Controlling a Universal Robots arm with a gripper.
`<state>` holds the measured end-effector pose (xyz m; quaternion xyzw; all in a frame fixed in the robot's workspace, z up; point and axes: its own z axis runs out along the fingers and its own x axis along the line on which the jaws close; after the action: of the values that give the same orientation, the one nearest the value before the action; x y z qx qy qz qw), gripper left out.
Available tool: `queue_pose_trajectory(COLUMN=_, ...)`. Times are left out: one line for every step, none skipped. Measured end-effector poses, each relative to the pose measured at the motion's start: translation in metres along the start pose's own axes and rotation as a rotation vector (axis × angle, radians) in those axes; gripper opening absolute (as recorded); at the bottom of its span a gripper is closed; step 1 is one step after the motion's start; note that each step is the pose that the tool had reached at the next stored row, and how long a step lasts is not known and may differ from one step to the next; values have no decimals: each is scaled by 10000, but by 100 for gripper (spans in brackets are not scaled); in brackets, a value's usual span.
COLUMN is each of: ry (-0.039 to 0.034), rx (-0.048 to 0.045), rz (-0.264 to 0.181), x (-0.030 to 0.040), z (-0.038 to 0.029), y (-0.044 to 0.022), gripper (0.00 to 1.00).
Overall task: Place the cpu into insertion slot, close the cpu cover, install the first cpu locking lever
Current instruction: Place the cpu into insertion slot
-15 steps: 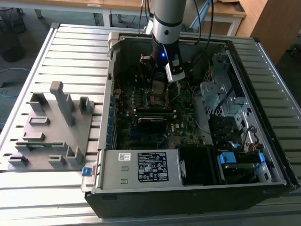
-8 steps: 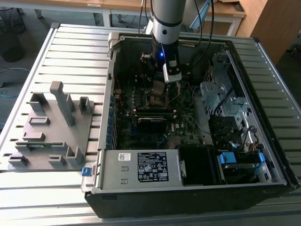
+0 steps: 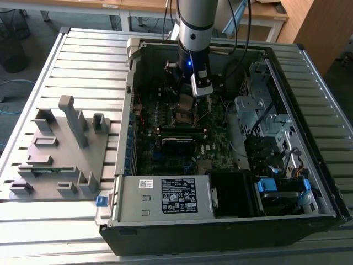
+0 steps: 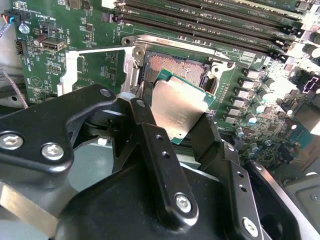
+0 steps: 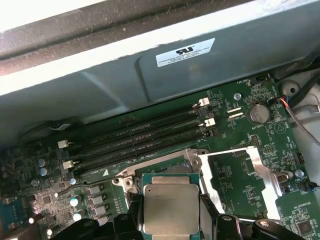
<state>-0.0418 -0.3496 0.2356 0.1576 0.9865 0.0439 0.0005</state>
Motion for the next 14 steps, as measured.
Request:
queue_pose_trajectory(ry=-2, rx=-3, rz=12, x=0, z=-6, y=1, gripper=54)
queue_pose_trajectory(ry=-3, rx=-3, rz=29, x=0, z=-13, y=1, gripper=54)
queue_pose_trajectory(ry=-9, rx=-2, rz=70, x=0, z=-15, y=2, gripper=54)
queue_pose_trajectory(ry=-17, rx=2, rz=143, x=0, z=-14, y=2, gripper=54)
queue_pose_trajectory(ry=-27, rx=5, rz=237, x=0, z=-14, y=1, gripper=54)
queue_pose_trajectory(ry=-36, rx=6, rz=354, x=0, z=-15, y=2, gripper=54)
queue_pose_trajectory(ry=-49, rx=5, rz=498, x=0, z=-15, y=2, gripper=54)
queue_pose_trajectory(ry=-63, rx=3, rz=669, x=0, z=-15, y=1, gripper=54)
queue_pose_trajectory(ry=-79, rx=0, rz=846, x=0, z=-14, y=1, gripper=54)
queue_pose_trajectory(ry=-95, rx=-1, rz=1037, x=0, z=-14, y=1, gripper=54)
queue_pose_trajectory(ry=-111, rx=-3, rz=1216, x=0, z=-14, y=1, gripper=54)
queue_pose_trajectory(ry=-126, rx=-5, rz=1395, x=0, z=-13, y=1, gripper=54)
queue_pose_trajectory(ry=-142, rx=-9, rz=1574, x=0, z=-12, y=1, gripper=54)
queue_pose_trajectory(ry=-158, rx=-11, rz=1758, x=0, z=-11, y=1, gripper=54)
